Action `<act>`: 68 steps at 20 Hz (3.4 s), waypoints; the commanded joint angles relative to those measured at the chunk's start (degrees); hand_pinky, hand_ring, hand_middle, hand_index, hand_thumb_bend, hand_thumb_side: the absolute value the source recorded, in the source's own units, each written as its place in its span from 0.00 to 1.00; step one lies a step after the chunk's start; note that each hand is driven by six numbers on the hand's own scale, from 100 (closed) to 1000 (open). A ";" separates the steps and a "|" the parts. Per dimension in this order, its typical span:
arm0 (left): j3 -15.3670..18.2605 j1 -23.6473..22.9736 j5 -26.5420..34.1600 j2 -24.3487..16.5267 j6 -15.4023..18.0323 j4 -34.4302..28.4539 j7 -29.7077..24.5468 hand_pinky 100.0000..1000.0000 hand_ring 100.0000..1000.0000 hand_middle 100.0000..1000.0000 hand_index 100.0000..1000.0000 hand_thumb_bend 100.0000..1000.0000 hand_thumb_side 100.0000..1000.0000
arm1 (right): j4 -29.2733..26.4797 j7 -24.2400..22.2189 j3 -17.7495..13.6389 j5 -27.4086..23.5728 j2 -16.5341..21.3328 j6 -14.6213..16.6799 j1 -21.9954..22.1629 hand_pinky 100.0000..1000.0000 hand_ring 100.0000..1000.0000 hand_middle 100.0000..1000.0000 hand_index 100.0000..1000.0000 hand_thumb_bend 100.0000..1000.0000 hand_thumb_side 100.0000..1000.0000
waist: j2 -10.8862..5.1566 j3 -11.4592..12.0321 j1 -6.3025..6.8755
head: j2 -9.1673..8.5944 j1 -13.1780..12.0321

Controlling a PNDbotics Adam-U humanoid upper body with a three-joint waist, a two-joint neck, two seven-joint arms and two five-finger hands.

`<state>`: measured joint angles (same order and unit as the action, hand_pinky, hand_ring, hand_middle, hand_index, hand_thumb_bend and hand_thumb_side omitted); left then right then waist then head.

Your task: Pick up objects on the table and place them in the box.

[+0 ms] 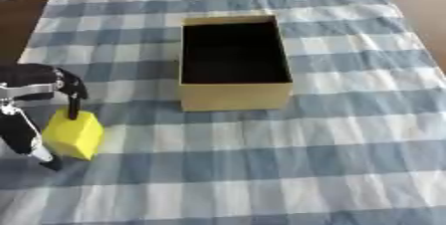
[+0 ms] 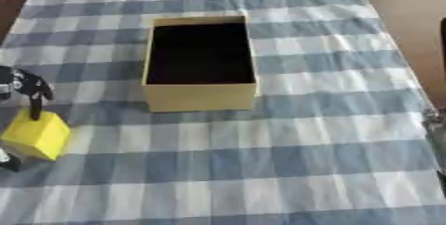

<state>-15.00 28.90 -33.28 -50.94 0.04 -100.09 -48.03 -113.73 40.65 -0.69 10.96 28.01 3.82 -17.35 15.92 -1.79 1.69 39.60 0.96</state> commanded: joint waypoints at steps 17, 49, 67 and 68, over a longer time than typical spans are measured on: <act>4.08 1.27 1.51 -1.33 -2.37 -3.85 1.57 0.86 0.84 0.73 0.83 0.80 0.20 | -0.86 -0.75 -0.03 -0.09 0.96 -0.02 -0.28 0.80 0.75 0.71 0.79 0.00 0.60 | -0.84 0.33 -0.02 | -0.51 0.01; -1.40 -0.19 -8.41 2.29 -3.84 4.64 0.77 0.80 0.74 0.62 0.71 0.88 0.39 | -0.86 -0.91 -0.05 -0.67 0.36 0.28 0.05 0.81 0.75 0.70 0.79 0.00 0.60 | -0.87 0.14 -0.05 | -0.63 -0.55; -1.78 -0.13 -6.00 4.26 -9.51 5.19 5.22 0.73 0.63 0.48 0.60 0.42 0.16 | -0.86 -0.91 -0.14 -0.59 0.06 0.01 0.78 0.81 0.75 0.70 0.80 0.00 0.60 | -0.81 0.07 -0.05 | -0.47 -0.51; -1.77 -0.24 -5.88 4.00 -9.14 4.87 4.50 0.73 0.64 0.50 0.62 0.43 0.16 | -0.86 -0.95 -0.13 -0.58 0.09 0.01 0.79 0.81 0.75 0.70 0.80 0.00 0.60 | -0.83 0.09 -0.03 | -0.41 -0.48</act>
<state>-17.05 28.28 -39.19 -45.33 -9.22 -94.62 -42.96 -113.73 39.73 -0.34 10.47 27.40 3.86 -16.11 16.04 -1.70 1.70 39.59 0.55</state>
